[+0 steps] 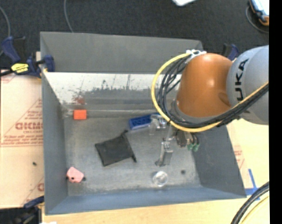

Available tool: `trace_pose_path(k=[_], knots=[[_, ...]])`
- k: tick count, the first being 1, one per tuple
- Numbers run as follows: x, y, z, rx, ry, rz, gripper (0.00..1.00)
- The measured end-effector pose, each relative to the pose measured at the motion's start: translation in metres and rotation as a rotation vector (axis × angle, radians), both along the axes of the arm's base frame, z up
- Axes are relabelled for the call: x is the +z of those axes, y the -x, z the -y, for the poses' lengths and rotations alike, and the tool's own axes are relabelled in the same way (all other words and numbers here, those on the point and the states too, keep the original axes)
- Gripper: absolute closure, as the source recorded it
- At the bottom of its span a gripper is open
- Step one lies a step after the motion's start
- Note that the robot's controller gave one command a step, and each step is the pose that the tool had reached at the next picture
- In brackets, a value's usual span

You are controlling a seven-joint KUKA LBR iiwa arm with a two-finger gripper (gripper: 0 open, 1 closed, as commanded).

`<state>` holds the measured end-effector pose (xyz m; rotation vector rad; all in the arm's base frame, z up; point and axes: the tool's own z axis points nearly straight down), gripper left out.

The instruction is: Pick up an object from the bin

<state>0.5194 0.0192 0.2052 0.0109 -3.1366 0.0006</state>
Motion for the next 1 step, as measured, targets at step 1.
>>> trace_pose_path(k=[1], knots=[[0.0044,-0.0016,-0.0002,-0.001,-0.001,0.009,0.00]])
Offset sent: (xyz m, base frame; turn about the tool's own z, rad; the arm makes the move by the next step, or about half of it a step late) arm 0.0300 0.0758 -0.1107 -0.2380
